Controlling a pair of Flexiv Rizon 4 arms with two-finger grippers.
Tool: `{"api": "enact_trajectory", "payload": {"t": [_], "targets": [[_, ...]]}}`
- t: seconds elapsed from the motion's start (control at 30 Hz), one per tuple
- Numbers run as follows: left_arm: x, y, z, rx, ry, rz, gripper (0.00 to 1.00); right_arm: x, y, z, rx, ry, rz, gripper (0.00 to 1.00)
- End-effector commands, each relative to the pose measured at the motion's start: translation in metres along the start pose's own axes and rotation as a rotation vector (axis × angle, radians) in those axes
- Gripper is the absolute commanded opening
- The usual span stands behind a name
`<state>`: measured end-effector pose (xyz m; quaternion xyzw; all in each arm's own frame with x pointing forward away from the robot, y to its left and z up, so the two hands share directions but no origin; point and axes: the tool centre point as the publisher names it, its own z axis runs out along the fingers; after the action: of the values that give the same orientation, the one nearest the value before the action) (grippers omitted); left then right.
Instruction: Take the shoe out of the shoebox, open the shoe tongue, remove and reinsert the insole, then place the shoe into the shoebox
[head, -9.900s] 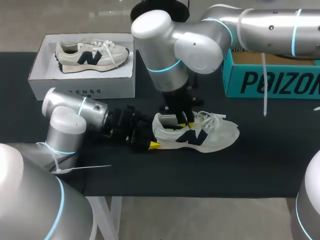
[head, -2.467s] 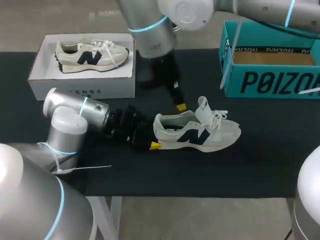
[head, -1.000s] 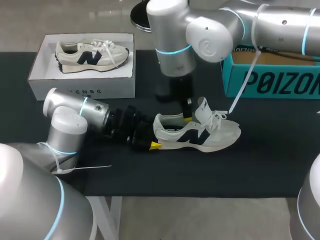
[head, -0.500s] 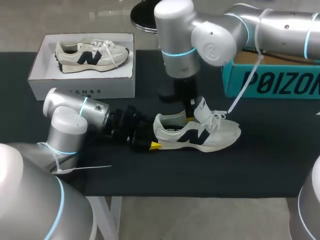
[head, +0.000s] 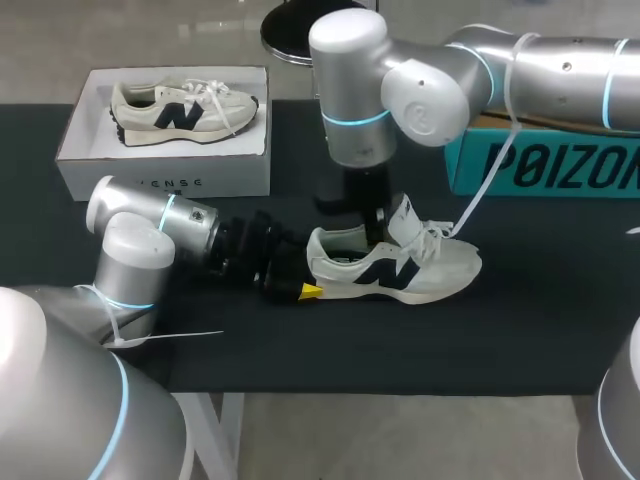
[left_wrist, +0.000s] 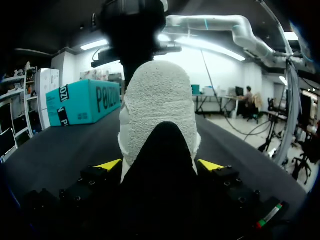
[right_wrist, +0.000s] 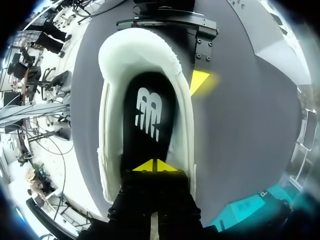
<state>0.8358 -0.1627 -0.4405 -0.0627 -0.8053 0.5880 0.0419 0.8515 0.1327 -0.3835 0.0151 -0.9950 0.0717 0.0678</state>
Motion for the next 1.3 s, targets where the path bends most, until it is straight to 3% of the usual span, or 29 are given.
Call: {"api": "enact_trajectory", "payload": {"t": [0.03, 0.1, 0.17, 0.47, 0.93, 0.97, 1.0, 1.03, 1.3], "targets": [[0.001, 0.007, 0.002, -0.001, 0.001, 0.001, 0.0, -0.001, 0.001, 0.003, -0.002, 0.006, 0.002, 0.36], [0.001, 0.007, 0.002, -0.001, 0.001, 0.001, 0.0, 0.0, 0.0, 0.003, -0.002, 0.009, 0.005, 0.46], [0.001, 0.007, 0.002, -0.001, 0.001, 0.001, 0.0, 0.0, -0.001, 0.003, 0.001, 0.012, 0.006, 0.49], [0.001, 0.007, 0.002, -0.001, 0.001, 0.001, 0.0, 0.004, -0.002, 0.008, 0.012, 0.032, 0.009, 0.49], [0.001, 0.007, 0.002, -0.001, 0.001, 0.001, 0.0, 0.006, 0.015, 0.053, -0.005, 0.068, 0.011, 0.5], [0.001, 0.007, 0.002, -0.001, 0.001, 0.001, 0.0, 0.007, 0.019, 0.057, -0.002, 0.076, 0.01, 0.46], [0.001, 0.007, 0.002, -0.001, 0.001, 0.001, 0.0, 0.008, 0.021, 0.061, 0.0, 0.086, 0.009, 0.29], [0.001, 0.007, 0.002, -0.001, 0.001, 0.001, 0.0, 0.008, 0.023, 0.065, 0.0, 0.085, 0.009, 0.0], [0.001, 0.007, 0.002, -0.001, 0.001, 0.001, 0.0, 0.02, 0.027, 0.064, 0.0, 0.101, 0.032, 0.0]]}}
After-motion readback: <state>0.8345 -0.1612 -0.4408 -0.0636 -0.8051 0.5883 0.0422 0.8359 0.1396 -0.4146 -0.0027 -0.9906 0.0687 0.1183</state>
